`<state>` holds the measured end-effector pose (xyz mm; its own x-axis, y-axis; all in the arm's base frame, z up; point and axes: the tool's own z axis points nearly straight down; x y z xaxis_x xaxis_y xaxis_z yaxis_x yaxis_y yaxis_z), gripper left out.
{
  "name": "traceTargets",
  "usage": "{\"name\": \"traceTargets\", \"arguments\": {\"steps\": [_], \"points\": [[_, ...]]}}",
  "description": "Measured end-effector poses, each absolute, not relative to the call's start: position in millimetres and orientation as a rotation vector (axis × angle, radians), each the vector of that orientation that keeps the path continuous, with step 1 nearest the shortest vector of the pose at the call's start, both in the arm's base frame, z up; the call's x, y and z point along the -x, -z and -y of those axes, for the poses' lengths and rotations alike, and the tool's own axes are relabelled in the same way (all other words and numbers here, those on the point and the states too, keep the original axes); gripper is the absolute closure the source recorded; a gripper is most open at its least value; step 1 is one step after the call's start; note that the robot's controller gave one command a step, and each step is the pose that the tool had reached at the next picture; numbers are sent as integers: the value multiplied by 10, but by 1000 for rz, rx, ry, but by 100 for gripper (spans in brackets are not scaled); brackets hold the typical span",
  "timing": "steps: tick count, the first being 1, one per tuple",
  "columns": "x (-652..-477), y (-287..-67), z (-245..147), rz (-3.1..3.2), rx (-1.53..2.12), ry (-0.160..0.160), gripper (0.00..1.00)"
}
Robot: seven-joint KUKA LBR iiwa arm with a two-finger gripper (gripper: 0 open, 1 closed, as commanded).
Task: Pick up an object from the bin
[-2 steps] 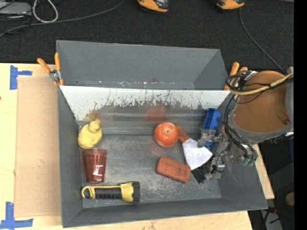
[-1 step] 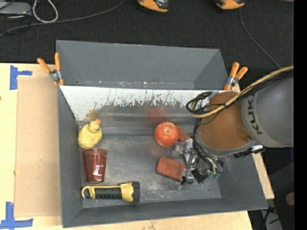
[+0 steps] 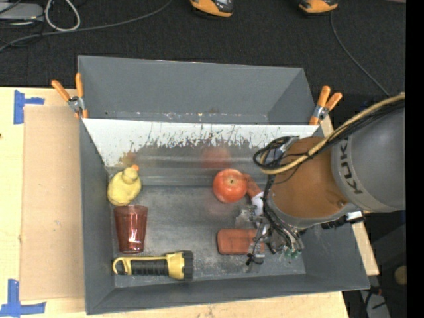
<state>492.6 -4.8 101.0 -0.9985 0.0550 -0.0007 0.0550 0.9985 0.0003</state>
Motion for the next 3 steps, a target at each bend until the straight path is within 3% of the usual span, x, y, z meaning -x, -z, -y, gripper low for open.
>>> {"name": "traceTargets", "arguments": {"steps": [1,2,3], "points": [[-5032,-813,29,-3145,-60,-4,0],[-5108,-692,134,-3122,-337,-4,0],[-5042,-753,55,-3147,-111,-4,100]]}}
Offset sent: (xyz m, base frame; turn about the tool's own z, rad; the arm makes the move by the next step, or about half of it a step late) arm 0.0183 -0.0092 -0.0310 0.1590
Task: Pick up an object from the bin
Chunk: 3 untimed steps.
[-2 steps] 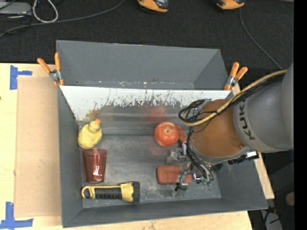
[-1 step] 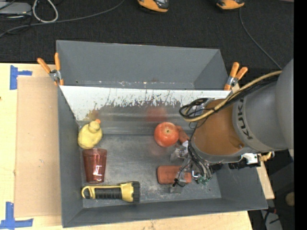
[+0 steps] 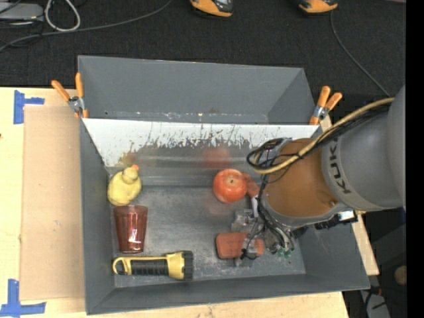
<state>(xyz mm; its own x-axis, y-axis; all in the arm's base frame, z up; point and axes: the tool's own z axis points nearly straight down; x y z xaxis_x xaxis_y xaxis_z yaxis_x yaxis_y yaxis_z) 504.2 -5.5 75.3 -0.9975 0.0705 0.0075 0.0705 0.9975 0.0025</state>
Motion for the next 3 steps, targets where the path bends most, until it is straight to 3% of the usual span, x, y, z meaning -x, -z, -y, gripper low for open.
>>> {"name": "traceTargets", "arguments": {"steps": [3], "points": [[-5032,-875,51,3130,107,5,100]]}}
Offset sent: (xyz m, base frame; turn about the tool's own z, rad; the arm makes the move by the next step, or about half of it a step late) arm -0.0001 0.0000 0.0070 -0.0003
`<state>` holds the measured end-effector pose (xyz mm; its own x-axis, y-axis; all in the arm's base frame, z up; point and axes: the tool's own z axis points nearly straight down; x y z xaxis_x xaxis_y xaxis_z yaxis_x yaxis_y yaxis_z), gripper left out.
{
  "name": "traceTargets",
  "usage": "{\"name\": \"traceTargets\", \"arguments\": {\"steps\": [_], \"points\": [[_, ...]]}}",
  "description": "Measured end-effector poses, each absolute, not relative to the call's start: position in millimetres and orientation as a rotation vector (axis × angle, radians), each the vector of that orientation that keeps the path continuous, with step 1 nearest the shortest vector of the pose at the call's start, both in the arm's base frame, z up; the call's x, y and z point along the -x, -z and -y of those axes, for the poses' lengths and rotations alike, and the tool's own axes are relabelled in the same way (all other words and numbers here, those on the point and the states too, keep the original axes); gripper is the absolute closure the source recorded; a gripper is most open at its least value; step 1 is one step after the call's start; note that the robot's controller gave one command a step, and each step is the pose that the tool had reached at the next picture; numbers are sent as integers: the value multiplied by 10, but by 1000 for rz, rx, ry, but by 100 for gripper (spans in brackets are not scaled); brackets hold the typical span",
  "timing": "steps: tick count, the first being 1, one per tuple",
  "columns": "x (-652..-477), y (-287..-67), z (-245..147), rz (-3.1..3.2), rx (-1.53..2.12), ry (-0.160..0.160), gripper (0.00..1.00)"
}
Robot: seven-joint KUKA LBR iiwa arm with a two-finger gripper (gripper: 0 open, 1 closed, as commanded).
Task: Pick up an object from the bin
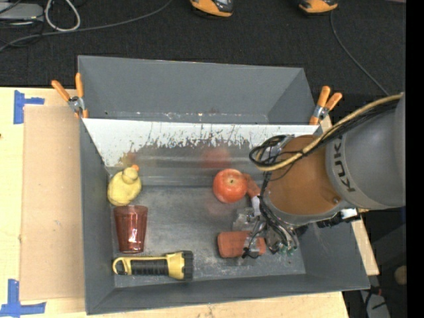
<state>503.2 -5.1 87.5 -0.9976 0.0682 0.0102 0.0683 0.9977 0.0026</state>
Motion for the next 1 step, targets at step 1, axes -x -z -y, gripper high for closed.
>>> {"name": "traceTargets", "arguments": {"steps": [1], "points": [[-5028,-1000,50,3129,106,5,100]]}}
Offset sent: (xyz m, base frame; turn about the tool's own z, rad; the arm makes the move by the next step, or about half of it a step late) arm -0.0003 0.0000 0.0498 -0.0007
